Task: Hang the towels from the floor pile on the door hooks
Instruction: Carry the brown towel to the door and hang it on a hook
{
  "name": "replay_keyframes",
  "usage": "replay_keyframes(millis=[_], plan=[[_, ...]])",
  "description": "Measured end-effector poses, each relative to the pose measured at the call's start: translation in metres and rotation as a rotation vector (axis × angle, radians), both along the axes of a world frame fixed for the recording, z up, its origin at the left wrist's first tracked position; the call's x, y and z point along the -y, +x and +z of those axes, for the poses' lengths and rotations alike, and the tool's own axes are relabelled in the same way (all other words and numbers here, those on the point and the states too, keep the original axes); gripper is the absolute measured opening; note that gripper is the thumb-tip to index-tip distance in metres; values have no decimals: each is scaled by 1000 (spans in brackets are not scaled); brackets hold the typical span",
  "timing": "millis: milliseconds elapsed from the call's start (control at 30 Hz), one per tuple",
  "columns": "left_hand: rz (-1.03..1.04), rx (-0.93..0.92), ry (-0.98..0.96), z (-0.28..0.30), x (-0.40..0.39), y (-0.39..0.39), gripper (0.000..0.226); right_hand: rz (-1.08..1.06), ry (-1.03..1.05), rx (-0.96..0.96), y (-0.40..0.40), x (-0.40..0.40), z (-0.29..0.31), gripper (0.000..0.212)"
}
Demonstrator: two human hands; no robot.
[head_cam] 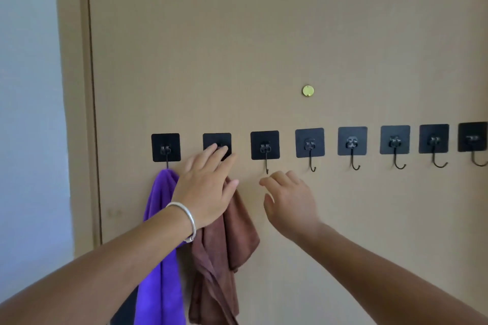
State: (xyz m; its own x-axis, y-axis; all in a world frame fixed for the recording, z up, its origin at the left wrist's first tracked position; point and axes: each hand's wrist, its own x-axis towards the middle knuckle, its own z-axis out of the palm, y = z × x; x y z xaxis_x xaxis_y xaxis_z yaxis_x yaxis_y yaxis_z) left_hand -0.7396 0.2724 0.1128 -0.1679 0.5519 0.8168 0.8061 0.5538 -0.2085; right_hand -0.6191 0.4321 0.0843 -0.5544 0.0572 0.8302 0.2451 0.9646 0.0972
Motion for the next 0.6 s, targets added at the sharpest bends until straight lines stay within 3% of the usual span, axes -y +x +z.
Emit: replay_keyframes(millis=[200,601], plan=[[-61,-57,-96,7,-47,24,69,-243,15,-60,52,-36,5,34],[-501,-93,-131,3,-145,112,74,-741,-61,-3,191,-52,18,40]])
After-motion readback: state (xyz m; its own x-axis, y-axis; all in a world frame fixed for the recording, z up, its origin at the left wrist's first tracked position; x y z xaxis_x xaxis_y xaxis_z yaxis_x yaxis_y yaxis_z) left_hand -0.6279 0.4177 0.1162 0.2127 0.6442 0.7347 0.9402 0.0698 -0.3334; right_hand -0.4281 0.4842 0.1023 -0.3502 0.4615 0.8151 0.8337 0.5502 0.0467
